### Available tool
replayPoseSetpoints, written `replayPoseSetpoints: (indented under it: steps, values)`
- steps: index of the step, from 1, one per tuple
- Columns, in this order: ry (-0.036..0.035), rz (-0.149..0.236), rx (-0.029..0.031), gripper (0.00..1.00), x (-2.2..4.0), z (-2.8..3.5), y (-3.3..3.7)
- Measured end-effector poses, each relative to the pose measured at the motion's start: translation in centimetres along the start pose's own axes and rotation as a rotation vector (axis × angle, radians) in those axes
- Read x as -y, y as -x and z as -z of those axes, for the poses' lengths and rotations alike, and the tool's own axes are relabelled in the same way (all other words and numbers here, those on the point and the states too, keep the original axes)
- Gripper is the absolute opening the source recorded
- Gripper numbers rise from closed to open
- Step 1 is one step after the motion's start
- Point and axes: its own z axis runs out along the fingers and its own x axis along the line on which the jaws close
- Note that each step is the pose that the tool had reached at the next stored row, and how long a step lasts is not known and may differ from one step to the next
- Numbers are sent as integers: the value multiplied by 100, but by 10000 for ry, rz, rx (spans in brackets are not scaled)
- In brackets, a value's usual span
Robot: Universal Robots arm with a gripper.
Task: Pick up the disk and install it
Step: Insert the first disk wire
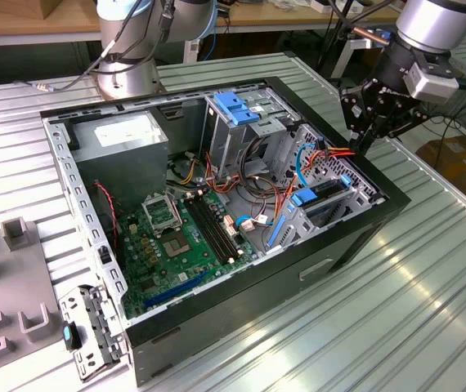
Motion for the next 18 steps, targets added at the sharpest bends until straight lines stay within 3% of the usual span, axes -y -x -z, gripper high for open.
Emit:
replayPoseSetpoints:
  steps: [6,7,10,11,12,14,16,18]
  values:
    - [-23,225,-8,24,-1,-19,1]
    - [-25,224,-6,17,-1,-11,1]
    - [5,221,-29,16,1,64,-2]
    - [6,170,-30,16,1,66,-3]
    - [24,-172,-42,16,2,68,-3]
    - [31,-290,-45,16,-80,75,97]
    - [29,-295,-46,16,-114,78,140]
    - [40,-547,-53,16,-121,78,149]
